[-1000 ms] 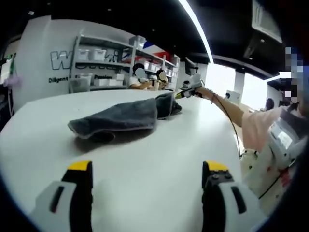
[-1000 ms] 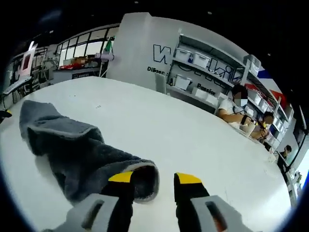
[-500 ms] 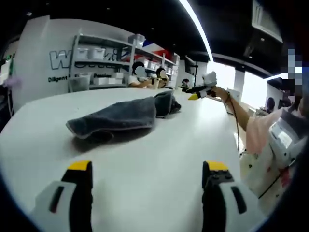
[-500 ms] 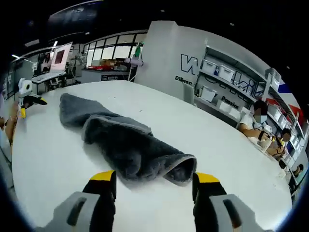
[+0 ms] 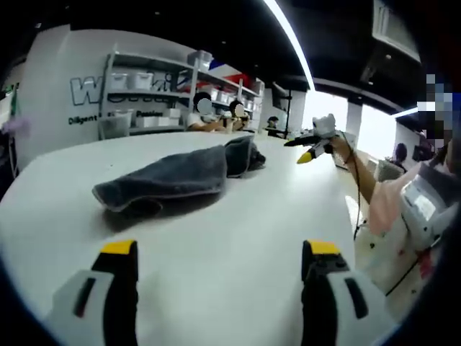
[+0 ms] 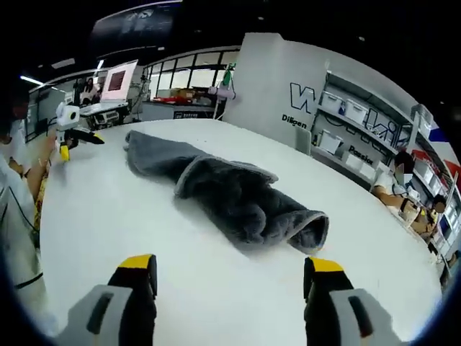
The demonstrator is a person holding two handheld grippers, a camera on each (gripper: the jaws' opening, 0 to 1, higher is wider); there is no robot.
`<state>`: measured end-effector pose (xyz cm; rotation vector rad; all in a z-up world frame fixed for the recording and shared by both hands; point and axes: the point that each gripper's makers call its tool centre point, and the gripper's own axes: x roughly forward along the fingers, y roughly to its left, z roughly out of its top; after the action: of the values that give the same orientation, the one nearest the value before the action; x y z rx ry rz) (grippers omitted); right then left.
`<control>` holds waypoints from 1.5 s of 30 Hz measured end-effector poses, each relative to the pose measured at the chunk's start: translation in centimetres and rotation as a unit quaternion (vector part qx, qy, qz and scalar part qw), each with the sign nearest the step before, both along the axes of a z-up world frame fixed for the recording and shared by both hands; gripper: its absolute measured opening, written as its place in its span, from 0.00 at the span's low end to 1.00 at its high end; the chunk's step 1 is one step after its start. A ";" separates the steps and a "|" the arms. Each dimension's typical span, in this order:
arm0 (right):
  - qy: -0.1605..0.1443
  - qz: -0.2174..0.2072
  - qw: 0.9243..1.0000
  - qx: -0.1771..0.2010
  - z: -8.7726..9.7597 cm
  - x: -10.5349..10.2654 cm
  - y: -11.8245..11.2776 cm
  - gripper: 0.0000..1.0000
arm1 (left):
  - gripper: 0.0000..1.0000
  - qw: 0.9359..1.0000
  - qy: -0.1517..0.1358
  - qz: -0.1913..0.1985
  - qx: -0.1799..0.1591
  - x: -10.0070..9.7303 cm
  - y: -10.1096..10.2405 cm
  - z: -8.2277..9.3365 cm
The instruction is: Fold the towel on the table until its edges align and the towel forms a compact rectangular stack.
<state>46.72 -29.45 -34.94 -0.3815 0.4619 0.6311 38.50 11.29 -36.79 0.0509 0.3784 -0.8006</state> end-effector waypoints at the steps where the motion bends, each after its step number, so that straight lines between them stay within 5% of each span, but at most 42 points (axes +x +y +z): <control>1: -0.003 -0.001 1.000 -0.001 -0.1 -0.3 0.1 0.93 | 0.99 1.000 0.000 0.000 0.000 0.0 -0.1 0.0; 8: -0.002 0.002 1.000 0.003 -1.0 -1.7 0.7 0.99 | 0.99 1.000 0.000 -0.002 0.002 -0.1 -0.2 0.2; 24: 0.000 0.010 0.999 0.031 -2.1 -3.1 1.7 0.98 | 0.99 1.000 -0.008 -0.012 0.014 -0.1 -1.0 0.9; 31: -0.002 0.014 0.999 0.040 -2.1 -3.4 2.1 0.96 | 0.99 0.995 -0.033 -0.031 0.086 1.6 -2.7 1.6; 45: -0.006 0.019 0.999 0.046 -2.1 -4.6 2.0 0.93 | 0.91 0.983 -0.048 -0.076 0.162 7.3 -5.6 2.2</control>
<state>42.16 -27.42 -37.00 -0.3069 0.4130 0.6837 45.82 5.65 -34.58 0.4250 0.4147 -0.8768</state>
